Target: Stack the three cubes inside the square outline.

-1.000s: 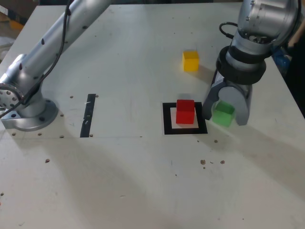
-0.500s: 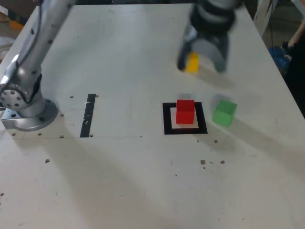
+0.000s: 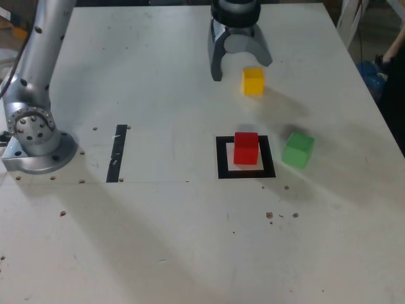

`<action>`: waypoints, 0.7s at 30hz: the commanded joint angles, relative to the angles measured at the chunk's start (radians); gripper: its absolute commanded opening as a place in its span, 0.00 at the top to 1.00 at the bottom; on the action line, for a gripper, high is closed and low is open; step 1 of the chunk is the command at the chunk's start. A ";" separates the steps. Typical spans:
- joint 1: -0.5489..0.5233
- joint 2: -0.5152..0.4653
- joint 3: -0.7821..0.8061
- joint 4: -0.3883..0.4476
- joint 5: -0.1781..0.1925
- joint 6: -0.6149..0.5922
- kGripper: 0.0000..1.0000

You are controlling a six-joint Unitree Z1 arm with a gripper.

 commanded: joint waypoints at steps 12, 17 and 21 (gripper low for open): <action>-0.001 0.092 -0.097 0.038 0.001 0.018 0.10; -0.027 0.120 -0.137 0.062 0.001 0.018 0.17; -0.030 0.123 -0.143 0.065 0.003 0.018 0.27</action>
